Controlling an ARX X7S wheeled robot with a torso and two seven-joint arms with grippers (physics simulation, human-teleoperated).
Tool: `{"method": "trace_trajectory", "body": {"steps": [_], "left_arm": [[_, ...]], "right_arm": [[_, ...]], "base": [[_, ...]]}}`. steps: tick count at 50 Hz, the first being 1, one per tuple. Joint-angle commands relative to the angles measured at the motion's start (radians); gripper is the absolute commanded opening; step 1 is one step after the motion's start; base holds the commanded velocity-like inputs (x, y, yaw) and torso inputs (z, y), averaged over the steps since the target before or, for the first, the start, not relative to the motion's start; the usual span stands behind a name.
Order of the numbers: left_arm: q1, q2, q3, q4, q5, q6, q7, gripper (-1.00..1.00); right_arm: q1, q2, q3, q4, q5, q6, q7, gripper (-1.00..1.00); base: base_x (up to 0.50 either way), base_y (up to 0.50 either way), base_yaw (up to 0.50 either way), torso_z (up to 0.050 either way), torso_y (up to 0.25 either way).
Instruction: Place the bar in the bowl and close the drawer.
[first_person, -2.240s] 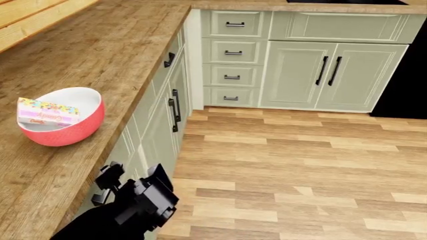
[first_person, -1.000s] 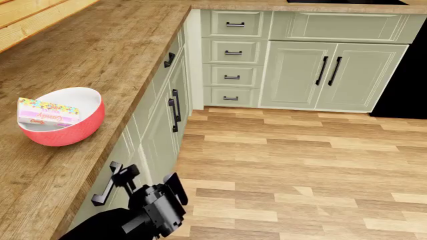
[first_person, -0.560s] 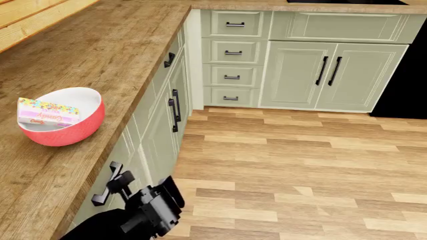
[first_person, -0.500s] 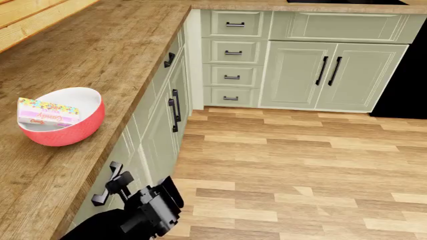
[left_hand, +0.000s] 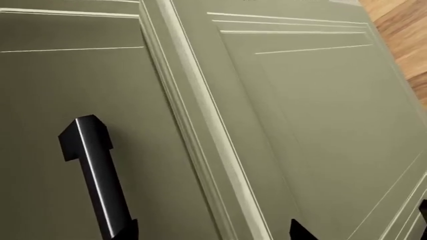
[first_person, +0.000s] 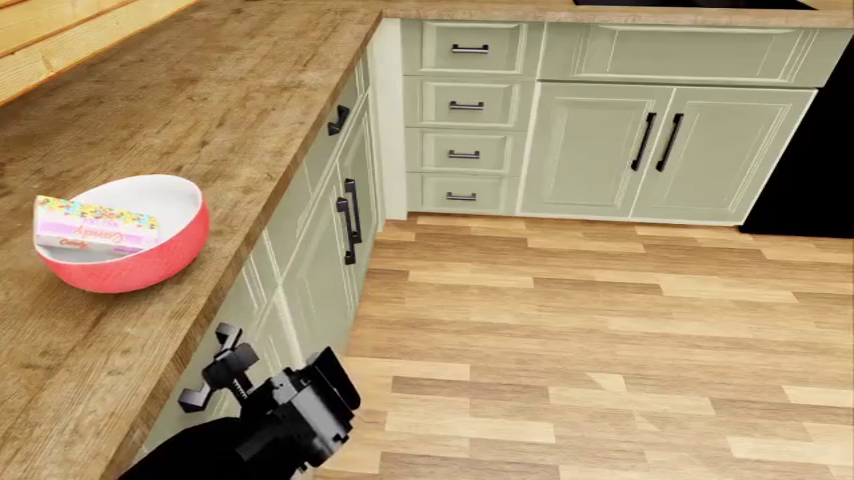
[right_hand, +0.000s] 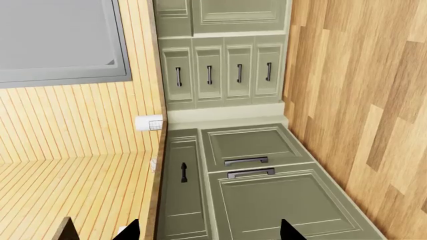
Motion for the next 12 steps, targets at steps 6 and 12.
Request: {"method": "trace_trajectory", "body": {"steps": [6, 12], "left_arm": [[-0.004, 0.0, 0.009, -0.07, 0.032, -0.005, -0.016, 1.0], [-0.01, 0.0, 0.008, -0.059, 0.033, -0.01, -0.02, 1.0]], "right_arm": [[-0.001, -0.002, -0.001, 0.0, 0.0, -0.004, 0.0, 1.0], [0.0, -0.001, -0.001, 0.0, 0.0, -0.003, 0.0, 1.0]], "base": [[0.01, 0.01, 0.0, 0.0, 0.0], [0.01, -0.01, 0.01, 0.0, 0.0]]}}
